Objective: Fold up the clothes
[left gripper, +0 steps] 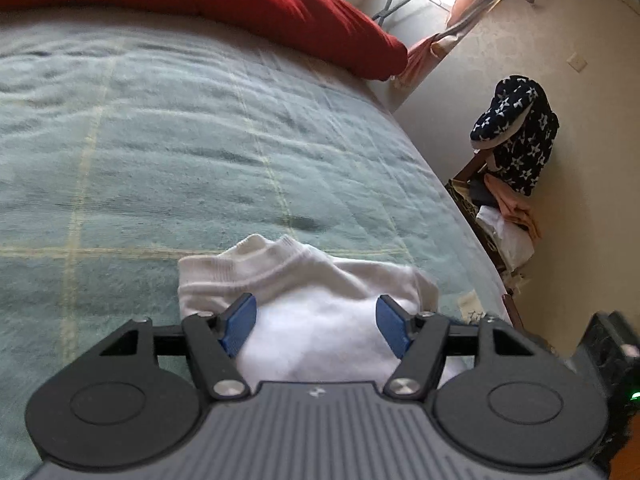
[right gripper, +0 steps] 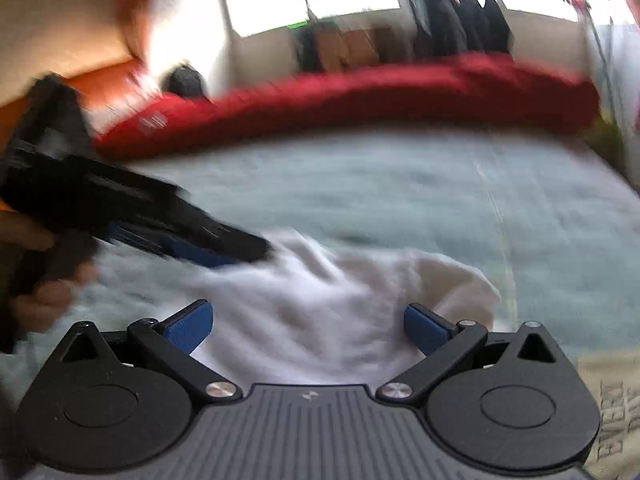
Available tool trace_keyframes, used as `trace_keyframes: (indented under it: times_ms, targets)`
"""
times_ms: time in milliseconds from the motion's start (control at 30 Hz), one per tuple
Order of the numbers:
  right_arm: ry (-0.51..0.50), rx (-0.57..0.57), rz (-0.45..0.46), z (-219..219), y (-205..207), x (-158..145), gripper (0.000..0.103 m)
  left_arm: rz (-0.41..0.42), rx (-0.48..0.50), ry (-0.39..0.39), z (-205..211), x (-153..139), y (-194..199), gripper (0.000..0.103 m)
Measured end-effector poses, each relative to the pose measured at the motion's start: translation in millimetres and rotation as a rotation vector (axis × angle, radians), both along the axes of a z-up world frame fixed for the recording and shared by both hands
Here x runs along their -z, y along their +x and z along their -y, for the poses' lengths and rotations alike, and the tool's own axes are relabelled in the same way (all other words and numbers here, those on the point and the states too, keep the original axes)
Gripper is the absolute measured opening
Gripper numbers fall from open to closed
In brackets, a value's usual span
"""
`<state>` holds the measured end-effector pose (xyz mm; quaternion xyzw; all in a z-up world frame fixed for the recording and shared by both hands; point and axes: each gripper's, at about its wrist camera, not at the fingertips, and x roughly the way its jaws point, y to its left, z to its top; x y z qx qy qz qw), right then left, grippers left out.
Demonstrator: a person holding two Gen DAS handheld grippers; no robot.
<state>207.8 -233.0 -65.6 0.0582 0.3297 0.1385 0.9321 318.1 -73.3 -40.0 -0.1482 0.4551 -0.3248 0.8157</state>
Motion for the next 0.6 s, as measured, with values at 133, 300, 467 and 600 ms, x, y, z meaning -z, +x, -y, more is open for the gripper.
trace_keyframes:
  times_ms: [133,300,467,600]
  targets:
    - [0.033,0.071,-0.019,16,-19,17,0.103,0.007,0.018,-0.014,15,12,13,0.072]
    - [0.049,0.111,-0.034,24,-42,10,0.103,0.058,0.028,0.022,18,-3,3,0.073]
    - [0.054,0.091,0.047,14,-65,-12,0.103,0.135,0.046,0.068,-2,-27,-34,0.073]
    - [-0.022,0.011,0.061,-18,-80,-16,0.103,0.163,0.053,0.132,-14,-37,-66,0.073]
